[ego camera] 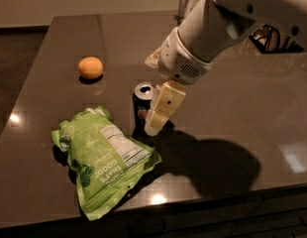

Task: Move pepsi can near green rice chip bag

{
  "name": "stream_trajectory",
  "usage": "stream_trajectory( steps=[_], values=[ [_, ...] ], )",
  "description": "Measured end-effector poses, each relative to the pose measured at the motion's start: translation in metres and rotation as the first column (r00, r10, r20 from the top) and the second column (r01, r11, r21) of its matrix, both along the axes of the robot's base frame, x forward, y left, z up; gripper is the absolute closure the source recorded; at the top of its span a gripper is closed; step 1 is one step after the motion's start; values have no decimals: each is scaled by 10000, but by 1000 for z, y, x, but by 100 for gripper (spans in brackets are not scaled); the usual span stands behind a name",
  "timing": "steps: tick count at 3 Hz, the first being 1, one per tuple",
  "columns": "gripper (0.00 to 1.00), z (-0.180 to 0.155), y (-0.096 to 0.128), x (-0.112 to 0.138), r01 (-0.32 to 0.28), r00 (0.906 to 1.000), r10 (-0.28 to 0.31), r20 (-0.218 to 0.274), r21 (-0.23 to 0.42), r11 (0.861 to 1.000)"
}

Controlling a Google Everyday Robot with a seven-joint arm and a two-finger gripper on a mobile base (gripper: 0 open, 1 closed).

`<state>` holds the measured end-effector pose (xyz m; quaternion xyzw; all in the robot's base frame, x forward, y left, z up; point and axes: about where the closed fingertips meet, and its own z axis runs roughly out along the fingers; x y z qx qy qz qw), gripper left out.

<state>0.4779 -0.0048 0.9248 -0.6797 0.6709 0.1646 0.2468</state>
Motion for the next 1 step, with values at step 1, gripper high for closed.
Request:
stream_trajectory(
  steps=[1],
  values=[
    [0,0,0,0,-1,10000,1,1,0,10000]
  ],
)
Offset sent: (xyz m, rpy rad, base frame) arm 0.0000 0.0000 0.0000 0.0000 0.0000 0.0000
